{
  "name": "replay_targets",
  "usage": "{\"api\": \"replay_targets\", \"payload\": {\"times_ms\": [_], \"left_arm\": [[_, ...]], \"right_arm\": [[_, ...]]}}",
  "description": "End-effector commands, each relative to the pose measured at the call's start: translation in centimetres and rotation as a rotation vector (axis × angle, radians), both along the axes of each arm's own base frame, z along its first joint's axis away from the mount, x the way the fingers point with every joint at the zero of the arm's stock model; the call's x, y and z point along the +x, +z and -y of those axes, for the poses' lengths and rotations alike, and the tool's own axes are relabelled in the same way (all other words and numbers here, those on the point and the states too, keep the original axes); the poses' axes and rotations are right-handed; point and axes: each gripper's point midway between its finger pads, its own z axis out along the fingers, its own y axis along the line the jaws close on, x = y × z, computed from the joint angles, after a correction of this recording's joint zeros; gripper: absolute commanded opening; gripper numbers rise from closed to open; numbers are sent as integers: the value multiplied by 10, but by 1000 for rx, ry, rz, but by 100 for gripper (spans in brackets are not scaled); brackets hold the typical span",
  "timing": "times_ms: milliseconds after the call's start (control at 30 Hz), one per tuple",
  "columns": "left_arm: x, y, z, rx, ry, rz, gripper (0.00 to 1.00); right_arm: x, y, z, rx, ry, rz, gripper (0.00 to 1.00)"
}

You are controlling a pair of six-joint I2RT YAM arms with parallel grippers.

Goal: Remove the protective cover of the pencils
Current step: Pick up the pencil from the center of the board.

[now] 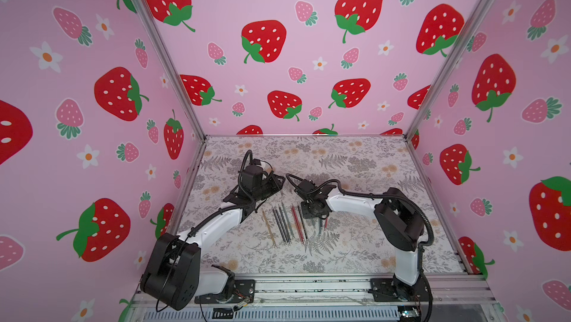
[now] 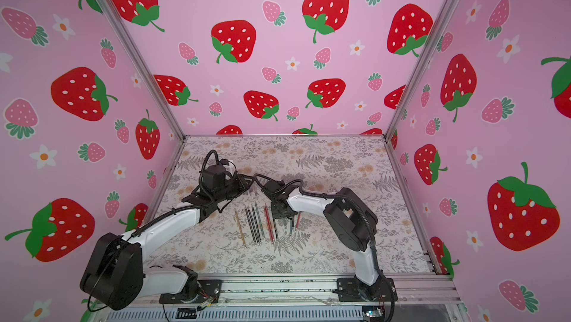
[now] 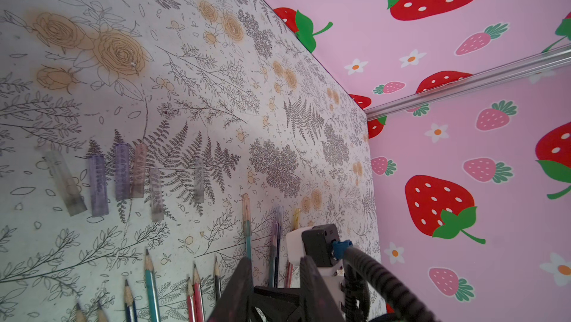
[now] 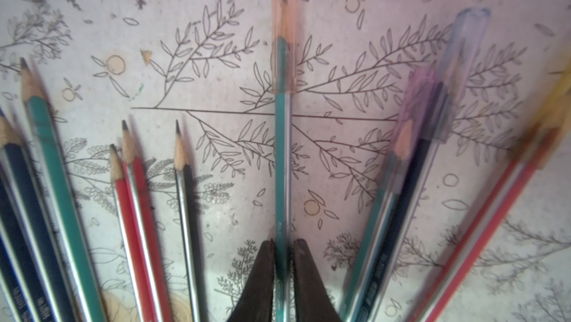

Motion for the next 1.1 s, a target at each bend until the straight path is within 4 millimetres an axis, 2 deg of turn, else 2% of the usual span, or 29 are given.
{"api": "replay_targets", "payload": {"times_ms": [0,133,233,367,567,767,1067], "left_arm": [[-4,-1,-3,1,-2,-4,30],[-4,-2,-4,0,1,-3,30],[-3,-1,-6,-2,4,-2,30],[-4,-3,-6,-3,2,-5,30],[-4,-2,-7,-9,3,-5,30],[-6,1,-7,-21,-3,4,30],[-13,15,-13,-37,13,83,36]], "right_arm": [[-11,-27,13,-79,-12,-87,17],[-12,-35,13,-103,-17,-112,26],[-14,-44,11,-112,-14,-138,26],[-15,-51,10,-130,-13,-160,22],[-16,-51,10,-127,-12,-161,10],[-13,-40,7,-91,-2,-133,0],[-5,-3,2,-9,31,-26,0]]}}
